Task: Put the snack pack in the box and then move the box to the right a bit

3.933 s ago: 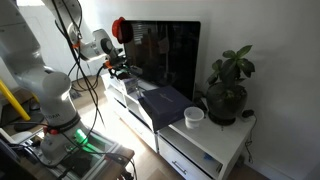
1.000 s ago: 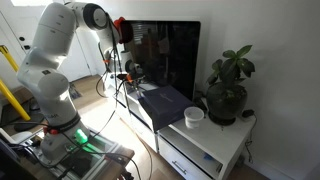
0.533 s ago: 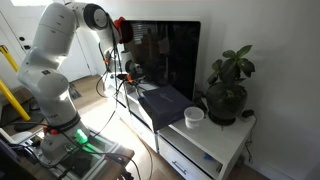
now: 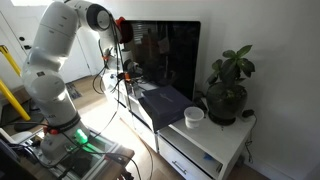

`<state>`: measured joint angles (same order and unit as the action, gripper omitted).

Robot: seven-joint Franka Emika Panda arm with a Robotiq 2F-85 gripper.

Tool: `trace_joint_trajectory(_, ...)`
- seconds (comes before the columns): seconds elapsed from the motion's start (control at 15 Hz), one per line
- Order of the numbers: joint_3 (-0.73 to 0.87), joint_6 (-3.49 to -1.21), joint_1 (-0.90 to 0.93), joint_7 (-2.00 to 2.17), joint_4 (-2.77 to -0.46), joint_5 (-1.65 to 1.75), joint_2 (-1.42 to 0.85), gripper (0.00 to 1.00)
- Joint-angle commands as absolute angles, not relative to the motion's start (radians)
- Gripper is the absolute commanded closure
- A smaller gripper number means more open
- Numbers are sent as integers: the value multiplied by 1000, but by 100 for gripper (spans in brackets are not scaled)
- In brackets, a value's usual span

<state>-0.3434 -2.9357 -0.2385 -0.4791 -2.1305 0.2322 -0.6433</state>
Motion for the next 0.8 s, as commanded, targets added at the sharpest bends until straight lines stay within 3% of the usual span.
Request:
trace_joint_trajectory(0.0,-428,-2915,-324,-540,-2242,165,-521,99)
trace_joint_trajectory(0.33,-526,-2955,-409,-581,-2353,80,-377,99)
trace_joint_trajectory(0.73,-806,-2997,-613,-737,-2403,-68,-312,99)
